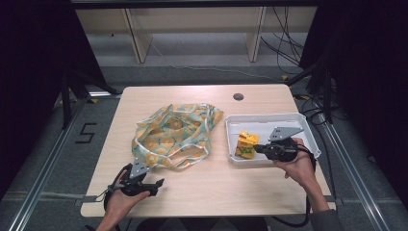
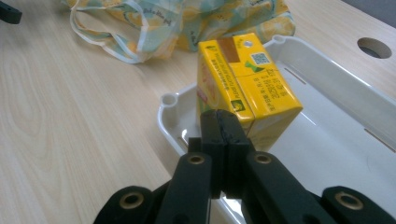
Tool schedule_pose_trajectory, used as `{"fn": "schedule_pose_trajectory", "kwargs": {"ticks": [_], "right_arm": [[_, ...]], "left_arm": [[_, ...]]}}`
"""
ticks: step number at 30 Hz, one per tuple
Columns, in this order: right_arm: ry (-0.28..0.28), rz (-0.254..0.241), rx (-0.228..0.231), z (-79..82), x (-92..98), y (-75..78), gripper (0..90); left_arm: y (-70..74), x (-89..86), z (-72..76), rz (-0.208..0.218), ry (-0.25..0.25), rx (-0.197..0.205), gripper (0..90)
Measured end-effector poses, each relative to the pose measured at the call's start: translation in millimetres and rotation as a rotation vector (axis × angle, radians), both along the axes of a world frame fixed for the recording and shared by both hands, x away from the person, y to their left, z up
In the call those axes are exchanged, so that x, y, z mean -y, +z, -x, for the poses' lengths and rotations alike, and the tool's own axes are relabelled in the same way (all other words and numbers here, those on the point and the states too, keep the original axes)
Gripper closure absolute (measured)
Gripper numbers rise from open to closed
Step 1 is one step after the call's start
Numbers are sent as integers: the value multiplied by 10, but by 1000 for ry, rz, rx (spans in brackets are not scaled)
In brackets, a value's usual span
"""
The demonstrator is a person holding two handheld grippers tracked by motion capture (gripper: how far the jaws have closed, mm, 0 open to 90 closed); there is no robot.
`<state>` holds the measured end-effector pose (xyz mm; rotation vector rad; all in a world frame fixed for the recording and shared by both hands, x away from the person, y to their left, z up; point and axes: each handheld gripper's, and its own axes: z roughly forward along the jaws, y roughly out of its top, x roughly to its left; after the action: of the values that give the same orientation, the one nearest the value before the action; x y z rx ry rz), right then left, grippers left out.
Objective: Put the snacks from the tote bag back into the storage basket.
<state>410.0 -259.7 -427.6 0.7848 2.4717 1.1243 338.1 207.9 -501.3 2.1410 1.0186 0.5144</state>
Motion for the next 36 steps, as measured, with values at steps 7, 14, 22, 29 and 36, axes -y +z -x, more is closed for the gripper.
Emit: {"fn": "schedule_pose_trajectory", "kwargs": {"ticks": [7,14,22,29,36], "right_arm": [[-21,-11,-10,-23,69,-18,900],[-31,-9,11,-44,103,-29,900],[-41,-15,4,-53,118,-49,892],[-25,-42,-14,-29,111,-30,779],[-20,-93,-40,79,40,-5,556]], "left_arm": [[-4,4,-1,5,1,-2,237],[-7,6,-2,7,1,-3,237],[-8,8,0,1,3,-6,237],[3,-10,-1,-8,2,-6,237],[-13,22,9,24,16,-2,237]]}}
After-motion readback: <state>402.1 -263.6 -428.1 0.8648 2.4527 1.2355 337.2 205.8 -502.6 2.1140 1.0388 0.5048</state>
